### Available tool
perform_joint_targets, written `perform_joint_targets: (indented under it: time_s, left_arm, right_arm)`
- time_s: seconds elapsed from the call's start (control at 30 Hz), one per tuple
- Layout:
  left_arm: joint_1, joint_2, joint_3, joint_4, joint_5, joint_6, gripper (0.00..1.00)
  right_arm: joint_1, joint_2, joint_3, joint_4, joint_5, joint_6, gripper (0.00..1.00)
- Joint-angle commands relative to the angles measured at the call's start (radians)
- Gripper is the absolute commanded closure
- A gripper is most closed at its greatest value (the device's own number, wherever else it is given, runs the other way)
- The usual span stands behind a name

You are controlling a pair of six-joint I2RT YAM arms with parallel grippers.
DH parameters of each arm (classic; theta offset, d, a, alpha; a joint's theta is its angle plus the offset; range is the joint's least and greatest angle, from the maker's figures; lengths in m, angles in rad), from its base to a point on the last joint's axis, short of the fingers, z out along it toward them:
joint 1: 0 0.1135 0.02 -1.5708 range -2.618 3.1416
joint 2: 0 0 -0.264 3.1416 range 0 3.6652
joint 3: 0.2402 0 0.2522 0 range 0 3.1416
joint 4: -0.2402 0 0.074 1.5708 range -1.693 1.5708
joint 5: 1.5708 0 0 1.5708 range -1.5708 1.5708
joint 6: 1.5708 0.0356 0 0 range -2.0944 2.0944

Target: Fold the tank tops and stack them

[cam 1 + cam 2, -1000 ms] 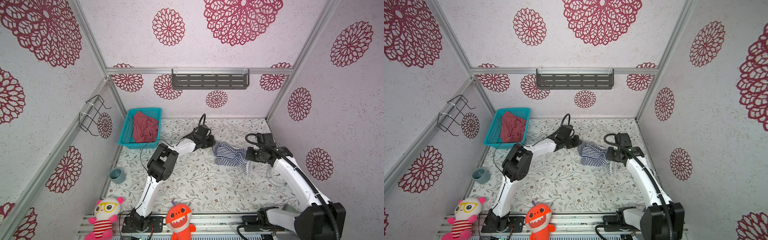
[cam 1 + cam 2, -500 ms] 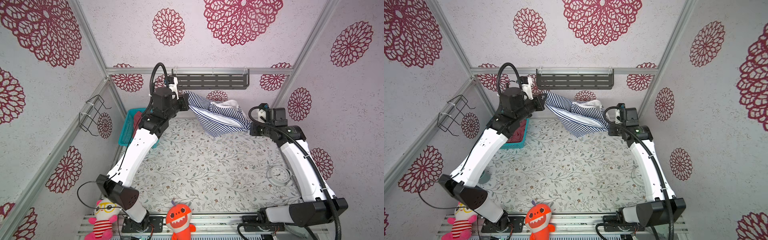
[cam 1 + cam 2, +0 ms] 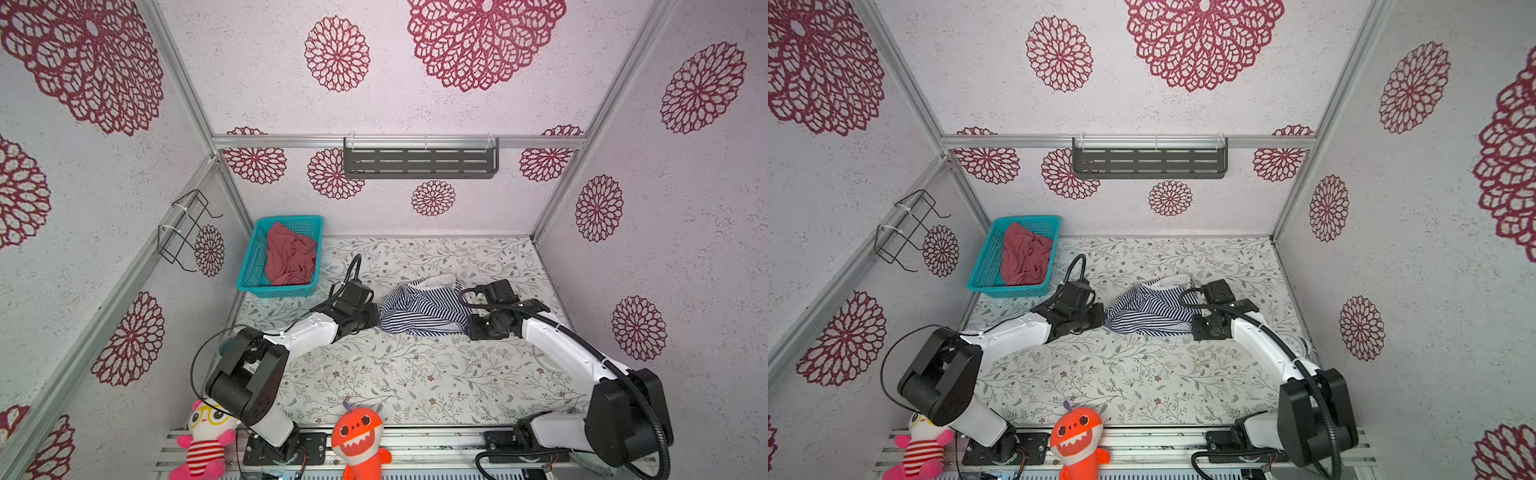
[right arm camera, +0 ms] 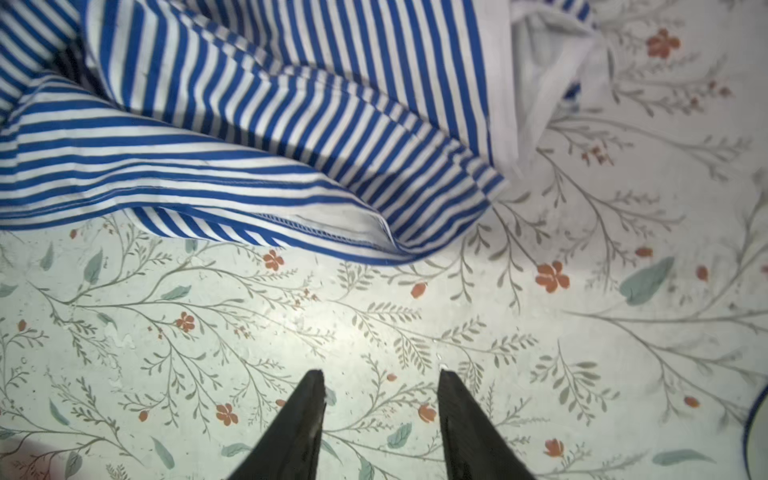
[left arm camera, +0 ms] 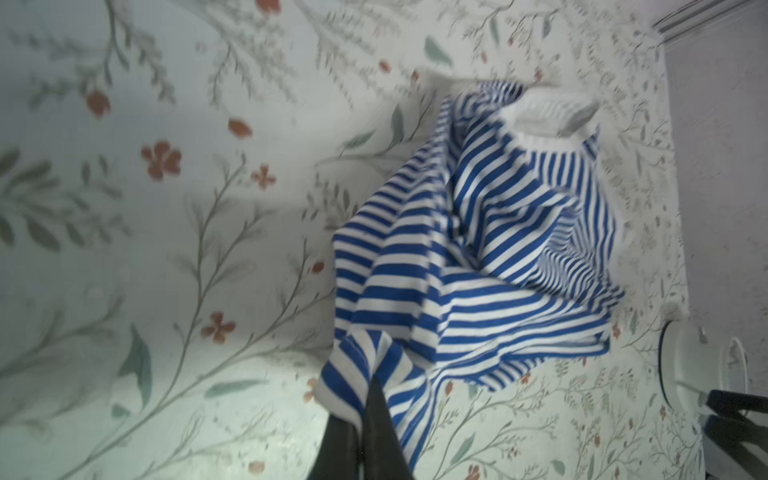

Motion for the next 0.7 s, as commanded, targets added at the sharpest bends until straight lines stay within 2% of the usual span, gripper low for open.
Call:
perform_joint_targets:
  time_s: [0.0,0.2,0.33,0.43,0.67]
  left_arm:
    - [0.004,-0.105,-0.047,0.108,0.016,-0.046,1.0]
    - [0.073,-0.184,-0.139,0.073,0.062,-0.039,1.0]
    - [0.073,-0.203,-0.163,0.046,0.078,-0.029,1.0]
    - [0.075,-0.205,-0.185,0.053,0.077,-0.03,1.0]
    - [0.074,-0.185,-0.192,0.078,0.083,-0.035,1.0]
  right_arm:
    - [-0.012,-0.063,-0.012,-0.003,0.046,0.101,0.53]
    - [-0.017,0.033,0.009,0.131,0.106,0.206,0.71]
    - [-0.087,0.137,0.032,0.192,0.092,0.191,0.7]
    - [-0.138,0.21,0.047,0.232,0.05,0.168,0.65]
    - [-0.135,0.282,0.036,0.333,-0.087,0.188,0.59]
